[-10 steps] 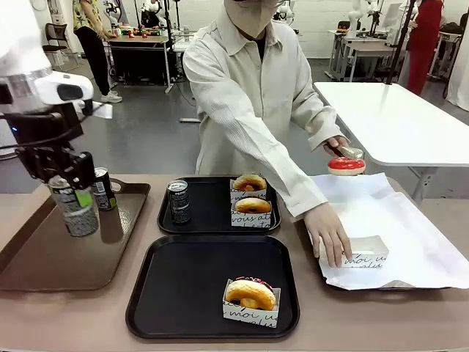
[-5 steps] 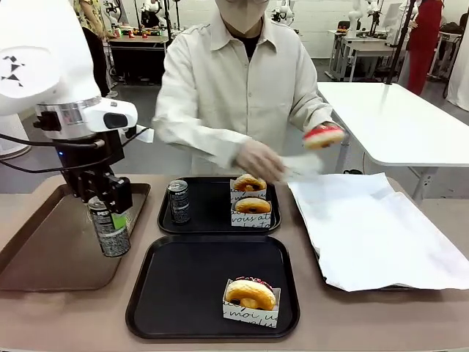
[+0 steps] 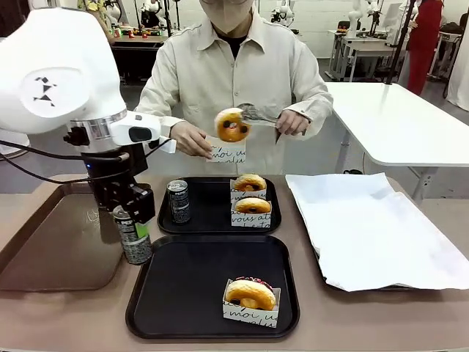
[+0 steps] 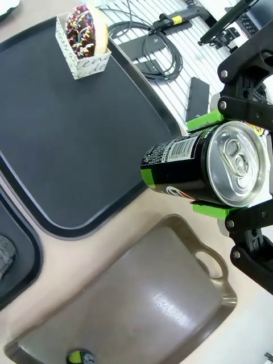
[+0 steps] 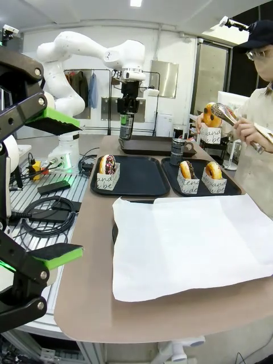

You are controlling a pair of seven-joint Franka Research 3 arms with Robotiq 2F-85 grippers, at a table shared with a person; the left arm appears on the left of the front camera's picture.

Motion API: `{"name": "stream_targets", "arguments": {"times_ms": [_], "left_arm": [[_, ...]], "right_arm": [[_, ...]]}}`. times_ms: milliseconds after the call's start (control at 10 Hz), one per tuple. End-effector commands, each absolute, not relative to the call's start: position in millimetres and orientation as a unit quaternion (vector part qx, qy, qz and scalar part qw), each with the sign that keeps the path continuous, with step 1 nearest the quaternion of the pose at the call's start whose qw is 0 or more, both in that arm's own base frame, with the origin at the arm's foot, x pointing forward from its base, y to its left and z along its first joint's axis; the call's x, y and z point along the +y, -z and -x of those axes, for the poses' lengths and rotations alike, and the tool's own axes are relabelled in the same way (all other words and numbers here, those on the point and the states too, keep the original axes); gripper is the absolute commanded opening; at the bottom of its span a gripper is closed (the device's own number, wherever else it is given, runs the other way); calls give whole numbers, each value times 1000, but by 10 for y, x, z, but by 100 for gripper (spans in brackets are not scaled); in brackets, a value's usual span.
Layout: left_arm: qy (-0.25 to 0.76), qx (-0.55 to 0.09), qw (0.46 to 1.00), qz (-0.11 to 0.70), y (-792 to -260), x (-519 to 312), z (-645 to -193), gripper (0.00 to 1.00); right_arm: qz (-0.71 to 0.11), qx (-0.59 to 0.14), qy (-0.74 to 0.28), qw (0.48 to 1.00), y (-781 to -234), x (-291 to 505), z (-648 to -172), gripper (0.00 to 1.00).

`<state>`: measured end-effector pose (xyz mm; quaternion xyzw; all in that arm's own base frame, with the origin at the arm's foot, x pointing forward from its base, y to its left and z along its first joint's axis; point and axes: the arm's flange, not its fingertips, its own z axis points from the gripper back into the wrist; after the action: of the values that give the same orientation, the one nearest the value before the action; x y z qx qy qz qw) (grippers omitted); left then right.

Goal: Set up donuts and drinks on trays.
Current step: Pick up one Pepsi coke from the Handle tray and place it on the Flat Tray without a Pepsi coke.

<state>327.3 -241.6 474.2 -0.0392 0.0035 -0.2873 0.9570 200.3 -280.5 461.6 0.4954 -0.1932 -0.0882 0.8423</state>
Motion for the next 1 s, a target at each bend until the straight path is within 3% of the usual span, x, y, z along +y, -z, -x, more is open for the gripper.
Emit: {"name": "stream_targets", "arguments": {"times_ms": [0,500,900], "left_arm": [[295,-9,954,55,-4633,-2529,-3305,58],[310,6,948,69,-4258,-2709,-3499,58],[336,96,937,18,-4889,-1861,-2912,58]], "right_arm": [[-503,-202,83,836,-4619,-2818,-2014,100],[-503,-202,83,836,-4619,-2818,-2014,100],[-503,-202,83,836,-4619,-2818,-2014,100]]}}
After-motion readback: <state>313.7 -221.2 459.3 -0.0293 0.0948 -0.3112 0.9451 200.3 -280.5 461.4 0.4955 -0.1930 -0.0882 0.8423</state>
